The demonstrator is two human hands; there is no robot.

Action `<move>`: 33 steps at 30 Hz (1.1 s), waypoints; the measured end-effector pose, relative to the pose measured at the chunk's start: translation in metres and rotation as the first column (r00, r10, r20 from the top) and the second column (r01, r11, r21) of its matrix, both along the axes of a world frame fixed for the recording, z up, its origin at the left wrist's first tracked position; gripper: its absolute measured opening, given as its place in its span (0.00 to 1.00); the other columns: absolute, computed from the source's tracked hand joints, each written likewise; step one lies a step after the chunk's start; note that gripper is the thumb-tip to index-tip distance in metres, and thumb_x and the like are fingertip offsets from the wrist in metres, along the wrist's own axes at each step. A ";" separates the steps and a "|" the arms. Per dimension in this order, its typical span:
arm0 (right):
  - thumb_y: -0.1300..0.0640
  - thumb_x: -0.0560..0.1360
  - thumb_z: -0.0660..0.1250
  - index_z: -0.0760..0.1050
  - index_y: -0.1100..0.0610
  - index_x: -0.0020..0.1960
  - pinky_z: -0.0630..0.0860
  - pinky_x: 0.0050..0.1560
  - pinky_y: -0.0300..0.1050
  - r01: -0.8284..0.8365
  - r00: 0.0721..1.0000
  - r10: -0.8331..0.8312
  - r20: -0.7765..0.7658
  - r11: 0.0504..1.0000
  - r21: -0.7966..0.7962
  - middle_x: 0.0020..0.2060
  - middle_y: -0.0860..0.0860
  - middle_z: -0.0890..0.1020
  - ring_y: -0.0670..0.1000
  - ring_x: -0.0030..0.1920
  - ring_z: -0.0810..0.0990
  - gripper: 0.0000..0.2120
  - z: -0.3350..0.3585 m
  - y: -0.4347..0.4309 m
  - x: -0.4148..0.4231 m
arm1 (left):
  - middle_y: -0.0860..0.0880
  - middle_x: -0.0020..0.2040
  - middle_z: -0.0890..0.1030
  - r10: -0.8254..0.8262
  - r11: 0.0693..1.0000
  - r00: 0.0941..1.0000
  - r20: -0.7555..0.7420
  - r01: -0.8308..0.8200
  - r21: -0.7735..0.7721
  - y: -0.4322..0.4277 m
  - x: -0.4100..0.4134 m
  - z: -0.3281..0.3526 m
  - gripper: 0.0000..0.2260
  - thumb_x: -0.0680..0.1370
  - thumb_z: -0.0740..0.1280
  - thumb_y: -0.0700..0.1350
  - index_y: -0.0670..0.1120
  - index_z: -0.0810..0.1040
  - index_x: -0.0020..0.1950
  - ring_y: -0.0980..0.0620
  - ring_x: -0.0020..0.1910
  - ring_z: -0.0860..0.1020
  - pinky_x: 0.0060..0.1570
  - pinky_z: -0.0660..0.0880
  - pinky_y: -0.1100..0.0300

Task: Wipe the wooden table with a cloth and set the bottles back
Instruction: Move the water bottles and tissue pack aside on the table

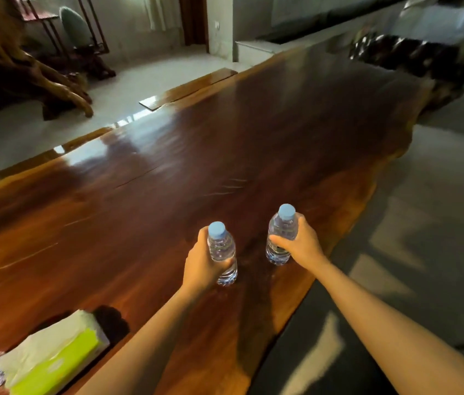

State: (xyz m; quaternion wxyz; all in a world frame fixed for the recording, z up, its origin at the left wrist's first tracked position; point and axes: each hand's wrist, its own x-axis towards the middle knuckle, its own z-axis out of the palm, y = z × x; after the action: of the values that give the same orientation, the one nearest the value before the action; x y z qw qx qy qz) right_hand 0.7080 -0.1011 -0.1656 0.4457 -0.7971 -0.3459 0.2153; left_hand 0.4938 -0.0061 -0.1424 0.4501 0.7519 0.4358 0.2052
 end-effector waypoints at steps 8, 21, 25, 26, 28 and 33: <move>0.55 0.65 0.77 0.66 0.57 0.65 0.68 0.43 0.28 0.100 0.995 -0.100 -0.001 0.995 0.009 0.59 0.53 0.76 0.47 0.54 0.74 0.33 -0.027 0.005 0.050 | 0.53 0.51 0.77 -0.025 1.000 0.999 -0.036 0.025 -0.006 0.014 0.064 -0.022 0.31 0.65 0.76 0.45 0.53 0.64 0.63 0.50 0.51 0.78 0.49 0.75 0.53; 0.55 0.67 0.76 0.64 0.53 0.66 0.69 0.44 0.27 -0.023 0.999 0.023 -0.038 1.000 0.000 0.56 0.47 0.74 0.46 0.54 0.75 0.32 -0.035 0.016 0.075 | 0.54 0.60 0.76 0.032 0.999 0.999 0.019 -0.032 -0.001 0.002 0.088 -0.045 0.33 0.67 0.76 0.46 0.62 0.60 0.63 0.53 0.57 0.76 0.54 0.75 0.54; 0.55 0.67 0.75 0.63 0.54 0.67 0.71 0.47 0.31 -0.039 0.998 0.039 -0.049 0.999 0.003 0.58 0.50 0.76 0.48 0.56 0.76 0.33 -0.034 0.015 0.076 | 0.57 0.60 0.74 0.013 1.000 0.999 0.050 -0.013 -0.017 0.001 0.085 -0.046 0.34 0.66 0.77 0.48 0.67 0.58 0.60 0.55 0.59 0.74 0.53 0.71 0.60; 0.54 0.67 0.75 0.62 0.54 0.67 0.72 0.48 0.33 -0.042 0.998 0.042 -0.055 0.999 0.002 0.59 0.51 0.76 0.49 0.57 0.76 0.33 -0.034 0.015 0.076 | 0.56 0.63 0.73 -0.003 0.999 0.999 0.050 0.005 -0.032 0.001 0.084 -0.045 0.36 0.66 0.77 0.50 0.63 0.58 0.64 0.54 0.61 0.74 0.56 0.73 0.58; 0.54 0.68 0.75 0.61 0.54 0.68 0.73 0.52 0.38 -0.053 0.996 0.052 -0.070 0.999 -0.012 0.62 0.53 0.75 0.51 0.60 0.75 0.35 -0.033 0.016 0.074 | 0.53 0.69 0.70 -0.060 0.995 0.997 0.058 0.064 -0.071 0.004 0.078 -0.043 0.42 0.65 0.77 0.53 0.58 0.55 0.71 0.53 0.65 0.71 0.64 0.72 0.52; 0.53 0.70 0.73 0.53 0.53 0.74 0.68 0.62 0.47 -0.058 0.997 0.056 -0.049 0.997 -0.043 0.72 0.55 0.63 0.53 0.69 0.65 0.40 -0.007 0.012 0.069 | 0.52 0.76 0.60 -0.086 0.996 0.996 -0.022 0.086 -0.004 0.015 0.041 -0.035 0.46 0.66 0.75 0.57 0.54 0.51 0.75 0.53 0.73 0.60 0.71 0.62 0.52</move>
State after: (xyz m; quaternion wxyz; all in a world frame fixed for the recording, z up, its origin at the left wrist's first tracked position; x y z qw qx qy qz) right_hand 0.7774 -0.0895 -0.1727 0.4296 -0.7913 -0.3527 0.2546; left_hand 0.5352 0.0084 -0.1772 0.4548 0.7715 0.4085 0.1764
